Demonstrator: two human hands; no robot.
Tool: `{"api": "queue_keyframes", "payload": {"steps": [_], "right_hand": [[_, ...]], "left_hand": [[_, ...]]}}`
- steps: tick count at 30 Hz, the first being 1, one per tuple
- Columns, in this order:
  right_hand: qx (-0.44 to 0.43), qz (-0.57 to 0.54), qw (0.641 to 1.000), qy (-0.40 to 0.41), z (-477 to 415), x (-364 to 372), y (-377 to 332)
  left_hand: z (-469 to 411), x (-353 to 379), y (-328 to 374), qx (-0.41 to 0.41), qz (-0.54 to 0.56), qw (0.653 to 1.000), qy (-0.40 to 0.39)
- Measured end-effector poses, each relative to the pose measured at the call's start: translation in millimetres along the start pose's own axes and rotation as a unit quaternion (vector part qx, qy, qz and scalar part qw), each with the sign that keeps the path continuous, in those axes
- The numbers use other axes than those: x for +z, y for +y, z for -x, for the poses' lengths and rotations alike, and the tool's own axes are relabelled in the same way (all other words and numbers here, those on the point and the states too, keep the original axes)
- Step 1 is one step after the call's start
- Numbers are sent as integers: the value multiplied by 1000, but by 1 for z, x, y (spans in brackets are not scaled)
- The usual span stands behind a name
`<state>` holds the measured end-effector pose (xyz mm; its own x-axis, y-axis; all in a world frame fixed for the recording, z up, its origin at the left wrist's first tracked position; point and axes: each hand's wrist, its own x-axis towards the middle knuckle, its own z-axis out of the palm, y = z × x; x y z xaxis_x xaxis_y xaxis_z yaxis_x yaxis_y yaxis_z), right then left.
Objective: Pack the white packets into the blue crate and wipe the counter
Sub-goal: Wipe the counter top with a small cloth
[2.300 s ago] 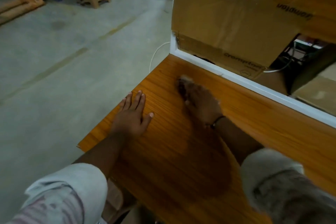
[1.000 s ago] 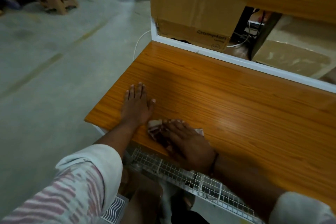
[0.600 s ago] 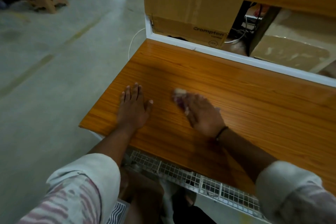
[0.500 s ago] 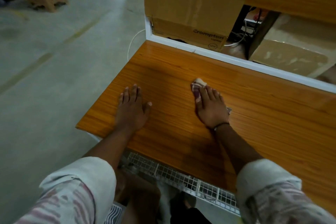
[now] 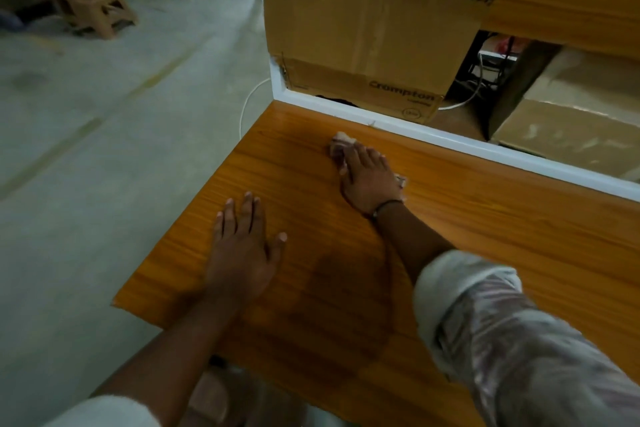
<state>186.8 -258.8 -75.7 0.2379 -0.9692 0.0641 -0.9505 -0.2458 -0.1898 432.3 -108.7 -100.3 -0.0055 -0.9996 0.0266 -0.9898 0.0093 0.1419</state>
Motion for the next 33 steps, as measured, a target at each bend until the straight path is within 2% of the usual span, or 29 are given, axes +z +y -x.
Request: {"api": "queue_keyframes", "payload": {"steps": [5, 7, 12, 15, 19, 20, 22, 25, 28, 30, 33], "right_hand": [[-146, -8, 986, -78, -51, 11, -57], [-179, -20, 980, -90, -56, 13, -48], [-57, -22, 998, -26, -73, -8, 45], [-67, -7, 998, -21, -55, -11, 45], [-235, 7, 969, -76, 5, -2, 15], [-249, 1, 966, -76, 11, -8, 23], [-193, -13, 980, -49, 6, -19, 56], [-41, -12, 999, 18, -9, -26, 110], [14, -1, 999, 30, -2, -23, 98], [-49, -2, 998, 28, 22, -17, 60], [-252, 4, 967, -32, 79, -5, 17]], "left_hand": [[-2, 0, 0, 1, 7, 1000, 5], [-3, 0, -1, 3, 3, 1000, 5], [-2, 1, -1, 4, 9, 1000, -2], [-3, -4, 1, 1, 15, 1000, -5], [-2, -8, 5, -5, 18, 1000, -2], [-3, -9, 5, -5, 20, 1000, 0], [-3, -9, 4, -3, 22, 1000, -4], [-1, -6, 4, -5, 23, 1000, -4], [-2, -5, 2, -6, 22, 1000, -8], [-1, -5, 2, -6, 22, 1000, -13], [-1, -5, 3, -11, 19, 1000, -18]]}}
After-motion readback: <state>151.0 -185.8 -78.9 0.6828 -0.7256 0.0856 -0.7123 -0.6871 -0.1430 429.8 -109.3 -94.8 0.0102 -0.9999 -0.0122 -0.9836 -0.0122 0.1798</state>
